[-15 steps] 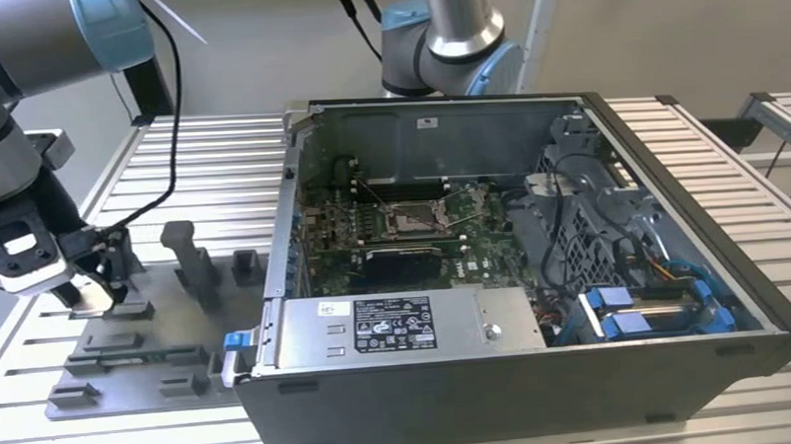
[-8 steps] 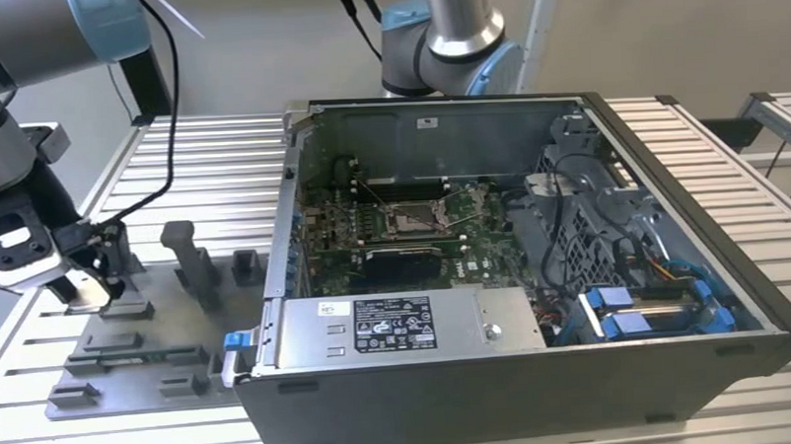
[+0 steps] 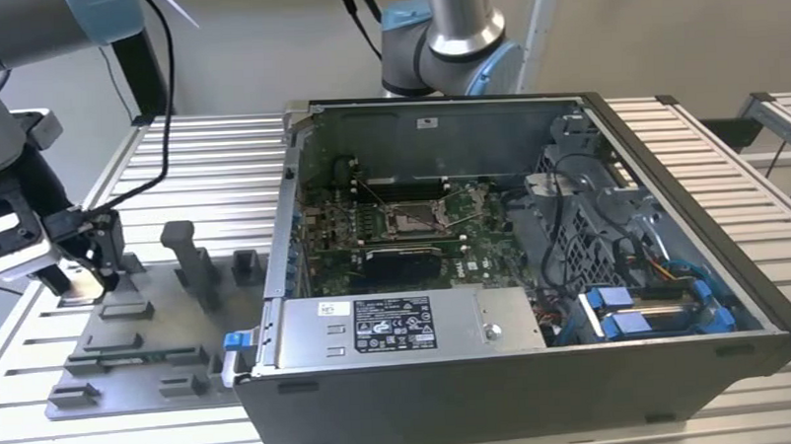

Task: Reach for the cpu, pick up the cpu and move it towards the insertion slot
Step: 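Pick up the cpu and move it towards the insertion slot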

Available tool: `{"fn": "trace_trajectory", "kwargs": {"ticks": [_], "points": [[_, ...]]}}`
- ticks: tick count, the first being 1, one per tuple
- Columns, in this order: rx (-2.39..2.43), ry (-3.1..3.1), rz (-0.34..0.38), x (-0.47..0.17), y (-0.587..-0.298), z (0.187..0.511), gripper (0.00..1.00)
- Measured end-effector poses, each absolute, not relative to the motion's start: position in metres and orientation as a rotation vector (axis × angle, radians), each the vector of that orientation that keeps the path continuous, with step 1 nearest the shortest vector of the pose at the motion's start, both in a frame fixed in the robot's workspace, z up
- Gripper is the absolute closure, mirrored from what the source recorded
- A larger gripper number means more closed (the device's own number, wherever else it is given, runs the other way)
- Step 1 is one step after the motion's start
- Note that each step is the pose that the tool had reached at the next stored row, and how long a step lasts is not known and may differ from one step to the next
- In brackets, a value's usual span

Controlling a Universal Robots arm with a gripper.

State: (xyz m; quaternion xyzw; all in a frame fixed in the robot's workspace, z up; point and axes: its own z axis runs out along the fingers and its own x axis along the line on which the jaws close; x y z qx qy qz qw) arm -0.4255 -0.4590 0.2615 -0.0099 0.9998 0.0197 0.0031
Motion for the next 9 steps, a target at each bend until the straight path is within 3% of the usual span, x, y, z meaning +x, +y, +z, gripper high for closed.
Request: {"fn": "trace_trajectory", "kwargs": {"ticks": [9], "points": [[-0.031,3.135,0.062,-0.426,-0.459,0.280,1.00]]}}
